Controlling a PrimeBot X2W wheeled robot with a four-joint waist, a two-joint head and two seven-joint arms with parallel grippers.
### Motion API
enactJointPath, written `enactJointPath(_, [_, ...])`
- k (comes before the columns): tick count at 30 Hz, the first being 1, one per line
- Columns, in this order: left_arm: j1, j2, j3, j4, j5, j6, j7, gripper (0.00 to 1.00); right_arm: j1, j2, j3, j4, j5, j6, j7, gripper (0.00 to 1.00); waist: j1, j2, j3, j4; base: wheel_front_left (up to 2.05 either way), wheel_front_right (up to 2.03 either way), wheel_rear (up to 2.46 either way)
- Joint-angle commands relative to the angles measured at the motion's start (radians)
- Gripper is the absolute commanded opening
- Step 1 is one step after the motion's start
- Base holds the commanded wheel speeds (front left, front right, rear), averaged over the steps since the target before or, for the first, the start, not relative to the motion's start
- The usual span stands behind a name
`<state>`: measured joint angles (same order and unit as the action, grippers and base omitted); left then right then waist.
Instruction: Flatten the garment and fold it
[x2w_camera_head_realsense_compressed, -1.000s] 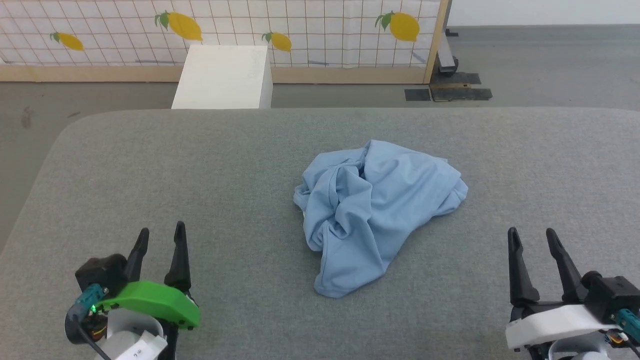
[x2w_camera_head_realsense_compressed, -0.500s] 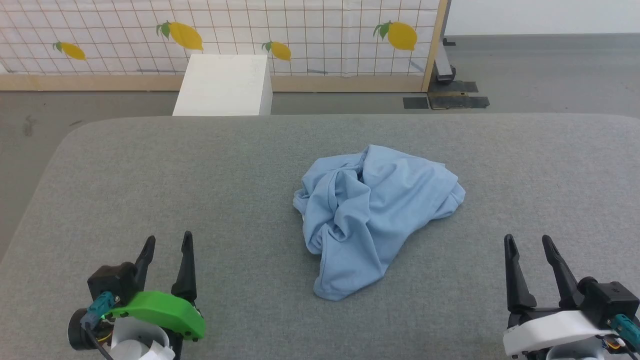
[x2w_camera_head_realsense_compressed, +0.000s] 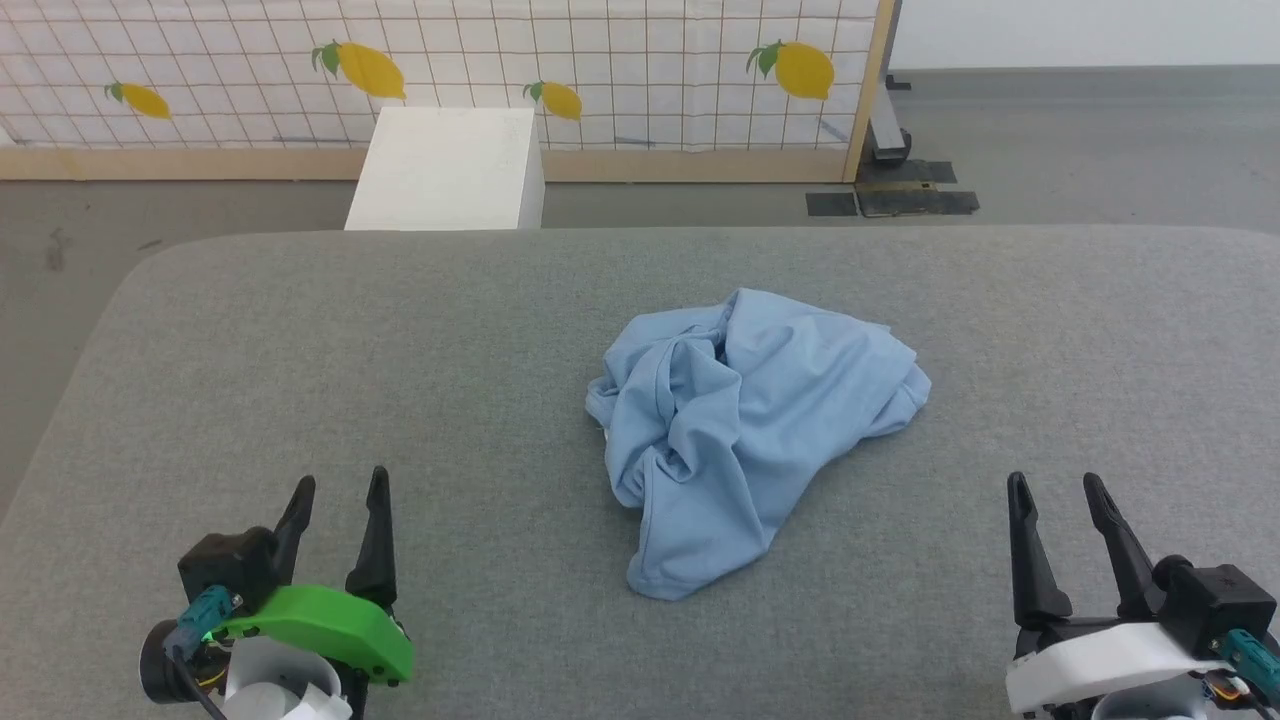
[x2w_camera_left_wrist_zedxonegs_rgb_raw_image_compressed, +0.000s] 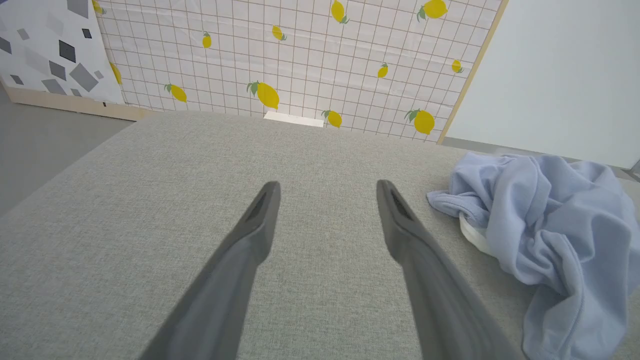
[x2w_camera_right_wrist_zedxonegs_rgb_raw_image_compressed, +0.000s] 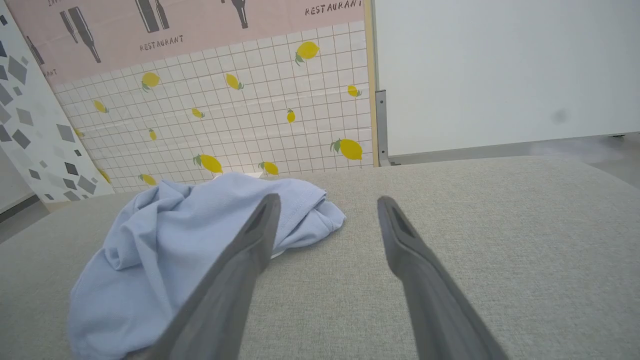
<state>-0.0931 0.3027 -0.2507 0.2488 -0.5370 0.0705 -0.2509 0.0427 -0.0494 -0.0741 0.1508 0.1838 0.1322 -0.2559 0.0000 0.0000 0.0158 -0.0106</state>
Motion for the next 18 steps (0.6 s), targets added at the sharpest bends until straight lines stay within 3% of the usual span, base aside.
enactJointPath(1, [0.009, 0.007, -0.002, -0.002, 0.000, -0.001, -0.001, 1.00, 0.007, -0.001, -0.002, 0.004, -0.008, -0.002, -0.006, 1.00, 0.0000, 0.0000, 0.003, 0.002, 0.00, 0.00, 0.00])
enactJointPath(9, [-0.011, 0.004, -0.019, -0.020, 0.009, -0.001, 0.000, 1.00, -0.092, -0.001, 0.001, 0.100, -0.017, -0.002, 0.034, 1.00, 0.0000, 0.0000, 0.042, 0.019, 0.00, 0.00, 0.00])
enactJointPath(18, [-0.069, -0.004, -0.036, -0.066, 0.018, 0.000, 0.011, 1.00, -0.389, -0.036, 0.006, 0.190, -0.073, -0.002, 0.327, 1.00, 0.0000, 0.0000, 0.155, 0.079, 0.00, 0.00, 0.00])
